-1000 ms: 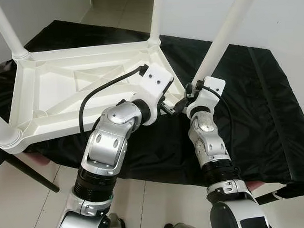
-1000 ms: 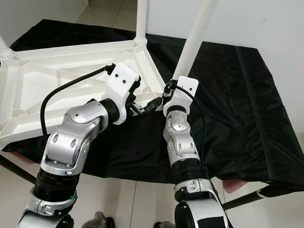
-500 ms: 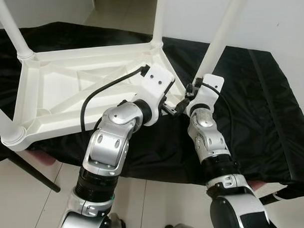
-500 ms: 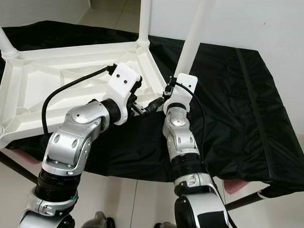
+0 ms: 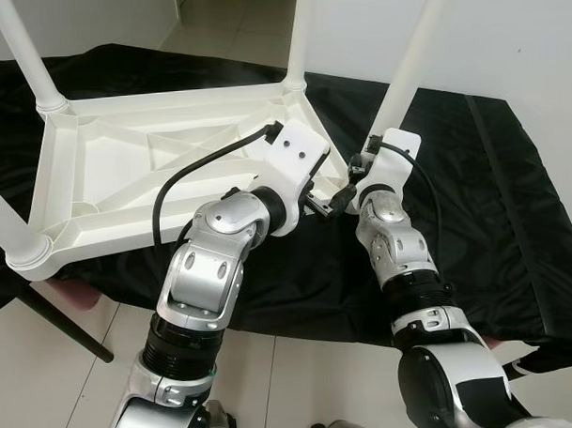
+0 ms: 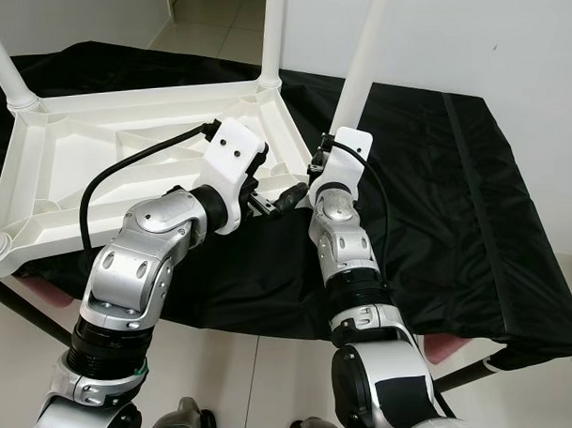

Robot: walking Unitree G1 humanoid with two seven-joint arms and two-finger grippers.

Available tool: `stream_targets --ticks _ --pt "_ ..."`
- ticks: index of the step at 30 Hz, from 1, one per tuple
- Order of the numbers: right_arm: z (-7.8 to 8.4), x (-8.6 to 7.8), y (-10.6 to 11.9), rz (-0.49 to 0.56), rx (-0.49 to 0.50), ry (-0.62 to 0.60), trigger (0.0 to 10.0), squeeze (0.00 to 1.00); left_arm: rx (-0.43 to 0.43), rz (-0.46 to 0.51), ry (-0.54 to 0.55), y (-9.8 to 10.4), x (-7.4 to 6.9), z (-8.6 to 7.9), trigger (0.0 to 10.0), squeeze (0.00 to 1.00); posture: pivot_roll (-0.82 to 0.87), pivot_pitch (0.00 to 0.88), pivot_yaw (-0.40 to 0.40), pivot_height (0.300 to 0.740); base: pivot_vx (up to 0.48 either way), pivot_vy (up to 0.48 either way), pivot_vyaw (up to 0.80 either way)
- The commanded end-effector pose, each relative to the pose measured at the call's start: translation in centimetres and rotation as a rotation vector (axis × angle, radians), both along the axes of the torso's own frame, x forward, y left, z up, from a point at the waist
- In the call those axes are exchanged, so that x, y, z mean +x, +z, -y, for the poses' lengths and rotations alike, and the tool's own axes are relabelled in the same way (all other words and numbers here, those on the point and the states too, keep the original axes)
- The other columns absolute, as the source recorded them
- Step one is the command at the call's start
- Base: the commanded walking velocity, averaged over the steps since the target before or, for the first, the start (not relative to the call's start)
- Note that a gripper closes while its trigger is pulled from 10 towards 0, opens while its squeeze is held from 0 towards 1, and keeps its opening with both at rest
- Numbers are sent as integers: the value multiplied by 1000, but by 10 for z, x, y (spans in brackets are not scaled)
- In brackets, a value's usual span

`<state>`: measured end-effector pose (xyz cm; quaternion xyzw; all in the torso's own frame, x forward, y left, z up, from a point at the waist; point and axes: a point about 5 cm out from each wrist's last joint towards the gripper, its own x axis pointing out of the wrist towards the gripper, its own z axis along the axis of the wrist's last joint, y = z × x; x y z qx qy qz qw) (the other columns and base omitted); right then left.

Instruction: Building children table

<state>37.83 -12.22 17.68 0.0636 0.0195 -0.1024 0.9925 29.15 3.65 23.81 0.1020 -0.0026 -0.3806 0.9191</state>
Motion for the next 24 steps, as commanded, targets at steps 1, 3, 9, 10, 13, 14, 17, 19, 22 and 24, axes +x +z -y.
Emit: stream_targets --ticks 1,3,9,10,13,14,17,19,22,24 --pt "9 0 -19 -101 16 -19 10000 0 -8 40 109 5 4 -1 10000 0 96 0 -72 740 0 0 0" --pt "11 0 -21 -113 22 -28 10000 0 -8 40 109 5 4 -1 10000 0 96 0 -72 740 0 0 0" --pt "17 3 -22 -130 17 -46 10000 0 -6 42 110 6 4 -2 10000 0 95 0 -72 740 0 0 0" --pt "17 3 -22 -130 17 -46 10000 0 -6 42 110 6 4 -2 10000 0 95 0 -72 740 0 0 0" --pt "16 3 -22 -127 8 -40 10000 0 -6 42 110 6 4 -2 10000 0 95 0 -72 740 0 0 0" --pt "15 2 -22 -124 0 -34 10000 0 -5 43 111 6 4 -2 10000 0 96 0 -73 740 0 0 0" --pt "11 2 -23 -120 -6 -19 10000 0 -5 42 113 5 4 -2 10000 0 97 0 -74 740 0 0 0" --pt "11 2 -22 -116 -9 -17 10000 0 -5 42 114 5 4 -2 10000 0 97 0 -75 740 0 0 0" --pt "10 3 -19 -82 -27 5 10000 0 -4 43 114 5 4 -2 10000 0 96 0 -75 740 0 0 0" --pt "9 3 -16 -59 -26 19 10000 1000 -5 43 114 5 4 -2 10000 0 96 0 -76 740 0 0 0"
